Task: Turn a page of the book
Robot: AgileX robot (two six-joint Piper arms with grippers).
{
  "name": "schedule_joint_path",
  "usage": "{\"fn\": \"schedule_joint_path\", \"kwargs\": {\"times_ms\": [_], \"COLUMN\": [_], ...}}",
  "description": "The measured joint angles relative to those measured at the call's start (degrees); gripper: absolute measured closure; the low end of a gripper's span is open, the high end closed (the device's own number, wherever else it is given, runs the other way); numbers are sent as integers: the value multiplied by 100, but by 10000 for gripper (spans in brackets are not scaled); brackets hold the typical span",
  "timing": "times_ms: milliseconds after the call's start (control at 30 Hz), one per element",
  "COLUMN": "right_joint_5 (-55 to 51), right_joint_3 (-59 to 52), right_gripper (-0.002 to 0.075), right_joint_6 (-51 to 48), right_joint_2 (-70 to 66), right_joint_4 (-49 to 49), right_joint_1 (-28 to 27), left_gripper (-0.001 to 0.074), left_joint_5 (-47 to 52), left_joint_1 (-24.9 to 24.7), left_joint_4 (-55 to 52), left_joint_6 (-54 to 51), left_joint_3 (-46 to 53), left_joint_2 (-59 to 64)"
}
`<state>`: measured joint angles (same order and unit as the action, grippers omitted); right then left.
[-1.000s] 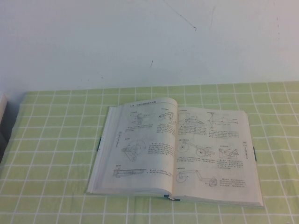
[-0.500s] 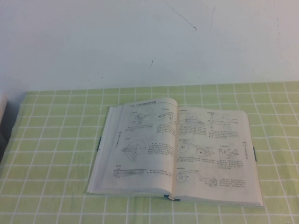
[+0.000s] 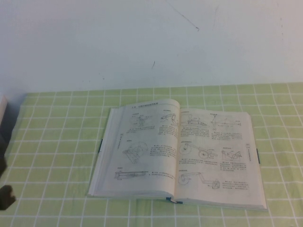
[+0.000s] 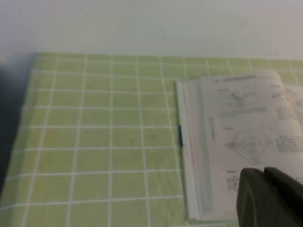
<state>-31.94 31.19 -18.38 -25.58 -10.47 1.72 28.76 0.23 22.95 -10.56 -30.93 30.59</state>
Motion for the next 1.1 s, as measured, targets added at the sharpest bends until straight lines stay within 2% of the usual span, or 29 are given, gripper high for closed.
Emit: {"fn": "schedule_joint_path", "kwargs": {"times_ms": [100, 267, 433, 567, 733, 833, 933, 1000, 1100], "right_joint_5": [-466, -473, -438, -290, 371, 407, 300, 290, 252], "right_joint_3": [355, 506, 506, 506, 628, 918, 1368, 1660, 2038], "right_gripper": [729, 729, 729, 729, 723, 658, 505, 405, 338], "right_joint_6": [-583, -1924, -3422, -4279, -4966, -5035, -4882, -4517, -3702], "right_joint_2": [-757, -1811, -2976, -3928, -4881, -5406, -5995, -6371, -6833], "right_joint_4": [-550, -1676, -3206, -4184, -4880, -4955, -4968, -4829, -4274], "right_joint_1": [0, 0, 0, 29, 481, 682, 718, 718, 718], "left_gripper": [738, 738, 738, 738, 738, 738, 738, 738, 738], "left_joint_5": [116, 129, 264, -13, -930, -1433, -1688, -1701, -1608], "left_joint_1": [0, 0, -83, -559, -1518, -1918, -2083, -2125, -2152], "left_joint_4": [1084, 2929, 3904, 3998, 4092, 4154, 4241, 4323, 4418], "left_joint_6": [-1099, -3034, -4151, -4343, -4550, -4573, -4573, -4573, -4573], "left_joint_3": [-172, -532, -1025, -1299, -1503, -1608, -1804, -1987, -2336], "left_joint_2": [731, 2067, 3296, 4100, 5027, 5641, 6254, 6599, 7062]}}
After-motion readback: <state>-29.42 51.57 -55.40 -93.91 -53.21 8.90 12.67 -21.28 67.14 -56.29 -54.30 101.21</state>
